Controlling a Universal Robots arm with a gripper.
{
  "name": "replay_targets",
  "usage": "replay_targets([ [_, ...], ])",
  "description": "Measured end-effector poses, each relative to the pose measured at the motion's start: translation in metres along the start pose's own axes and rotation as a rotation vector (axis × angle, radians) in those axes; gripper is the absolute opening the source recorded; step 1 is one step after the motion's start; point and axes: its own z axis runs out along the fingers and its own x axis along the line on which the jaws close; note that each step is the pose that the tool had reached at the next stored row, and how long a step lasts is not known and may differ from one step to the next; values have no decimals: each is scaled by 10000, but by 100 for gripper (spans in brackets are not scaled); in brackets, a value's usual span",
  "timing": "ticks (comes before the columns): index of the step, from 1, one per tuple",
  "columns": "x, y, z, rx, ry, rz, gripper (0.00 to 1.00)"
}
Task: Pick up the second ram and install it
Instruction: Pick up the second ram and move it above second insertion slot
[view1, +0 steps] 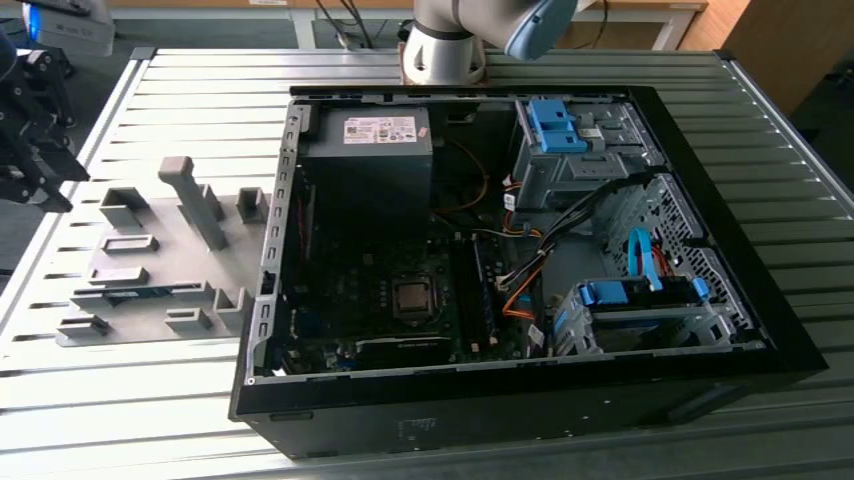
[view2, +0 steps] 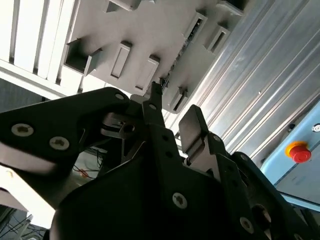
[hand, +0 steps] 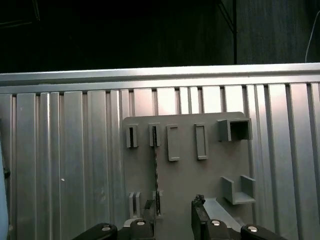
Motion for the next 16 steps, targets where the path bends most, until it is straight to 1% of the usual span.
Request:
replay_targets([
  [2,17,9,34,-22,5,-83,42],
  [7,34,52,123,-21,2,-88,42],
  [16,34,55,130,-21,3,-87,42],
])
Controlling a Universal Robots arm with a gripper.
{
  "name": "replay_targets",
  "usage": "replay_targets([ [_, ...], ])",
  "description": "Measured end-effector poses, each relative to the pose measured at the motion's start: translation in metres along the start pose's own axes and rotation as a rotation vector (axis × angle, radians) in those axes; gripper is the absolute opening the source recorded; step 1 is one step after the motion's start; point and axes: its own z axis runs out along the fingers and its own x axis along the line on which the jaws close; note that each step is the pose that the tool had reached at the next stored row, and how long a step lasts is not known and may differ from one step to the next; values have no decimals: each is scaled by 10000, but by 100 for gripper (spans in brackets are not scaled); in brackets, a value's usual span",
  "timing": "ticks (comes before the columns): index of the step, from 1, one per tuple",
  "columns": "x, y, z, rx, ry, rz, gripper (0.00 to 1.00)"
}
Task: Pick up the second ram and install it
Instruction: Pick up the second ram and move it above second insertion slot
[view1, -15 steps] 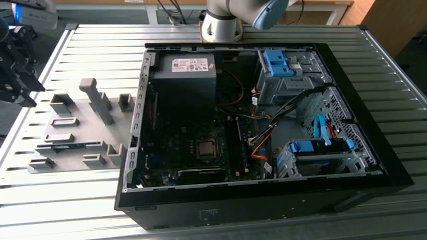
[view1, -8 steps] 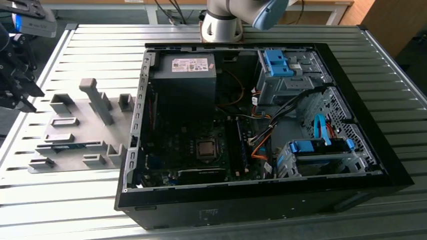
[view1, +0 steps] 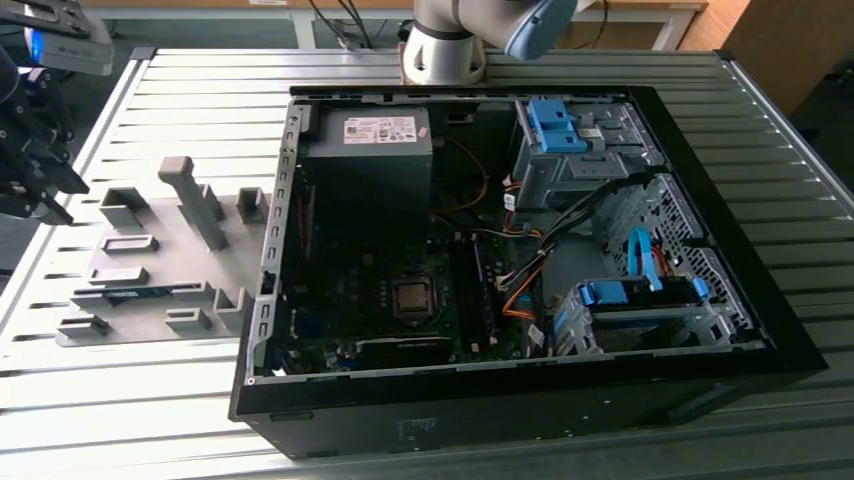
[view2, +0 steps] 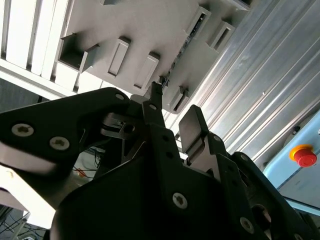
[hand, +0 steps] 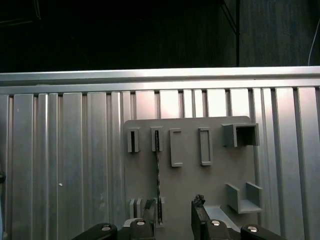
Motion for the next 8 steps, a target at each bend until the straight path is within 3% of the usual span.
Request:
replay_targets([
  [8,4,-3,72,1,-1,0,42],
])
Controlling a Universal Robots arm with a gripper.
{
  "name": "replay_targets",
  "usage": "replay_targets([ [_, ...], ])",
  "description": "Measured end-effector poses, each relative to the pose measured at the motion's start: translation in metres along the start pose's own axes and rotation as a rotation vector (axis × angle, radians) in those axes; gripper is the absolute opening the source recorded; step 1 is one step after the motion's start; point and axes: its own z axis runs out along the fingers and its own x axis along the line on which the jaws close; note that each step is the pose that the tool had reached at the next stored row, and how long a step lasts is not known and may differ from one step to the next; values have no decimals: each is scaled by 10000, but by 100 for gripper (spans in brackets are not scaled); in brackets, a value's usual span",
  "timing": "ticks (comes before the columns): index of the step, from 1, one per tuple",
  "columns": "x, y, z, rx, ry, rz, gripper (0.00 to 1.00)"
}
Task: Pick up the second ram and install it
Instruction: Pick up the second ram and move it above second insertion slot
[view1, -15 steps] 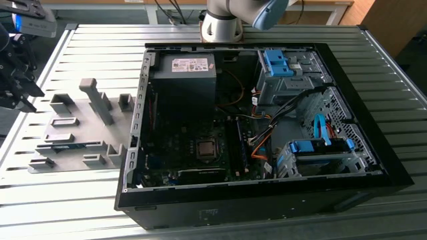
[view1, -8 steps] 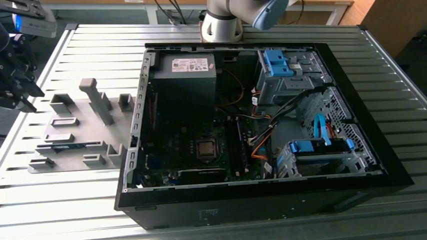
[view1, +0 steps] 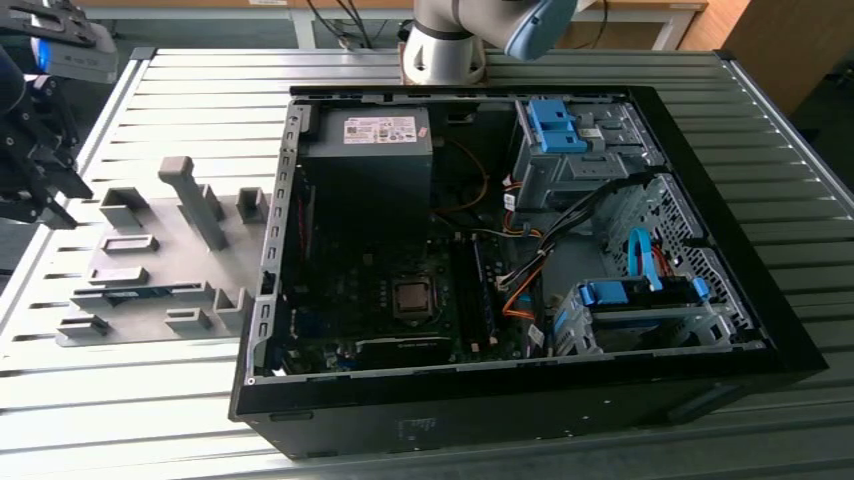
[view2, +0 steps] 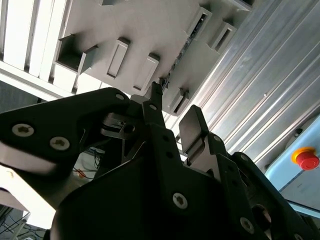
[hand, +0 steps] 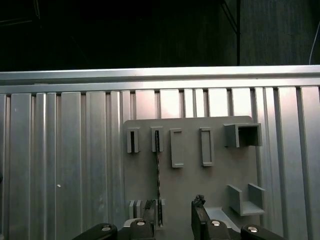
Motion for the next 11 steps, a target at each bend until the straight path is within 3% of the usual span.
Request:
replay_targets([
  [7,10,0,90,0,0,0,42],
  [11,11,1,96,-1,1,-1,42],
])
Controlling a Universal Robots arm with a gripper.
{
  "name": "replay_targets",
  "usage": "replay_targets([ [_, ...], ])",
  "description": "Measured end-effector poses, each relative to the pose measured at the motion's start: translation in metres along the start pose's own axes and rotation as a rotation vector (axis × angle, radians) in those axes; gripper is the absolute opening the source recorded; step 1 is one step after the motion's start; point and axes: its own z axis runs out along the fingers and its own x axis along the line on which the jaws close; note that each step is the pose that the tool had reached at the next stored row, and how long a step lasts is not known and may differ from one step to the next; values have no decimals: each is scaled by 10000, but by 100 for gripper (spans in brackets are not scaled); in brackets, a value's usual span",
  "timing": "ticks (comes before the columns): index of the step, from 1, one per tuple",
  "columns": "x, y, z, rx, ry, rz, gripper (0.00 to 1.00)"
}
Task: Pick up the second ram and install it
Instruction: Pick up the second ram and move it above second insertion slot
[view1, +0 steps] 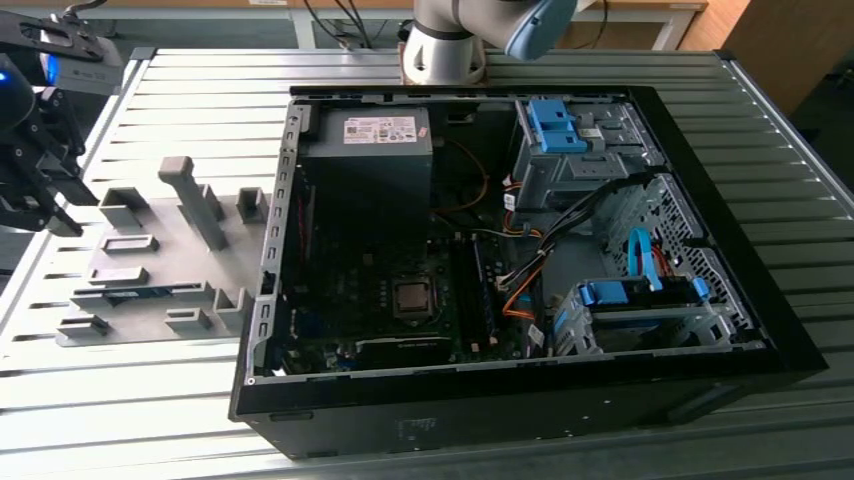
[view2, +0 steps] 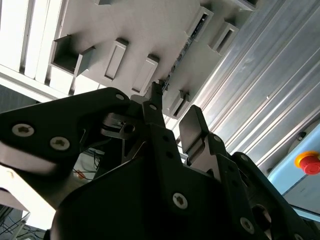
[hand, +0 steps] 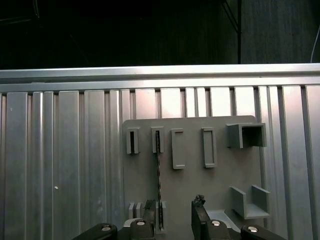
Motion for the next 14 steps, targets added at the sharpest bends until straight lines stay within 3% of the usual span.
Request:
replay_targets([
  [9,1,7,15,1,-1,0,42],
  [14,14,18,82,1,-1,1,42],
])
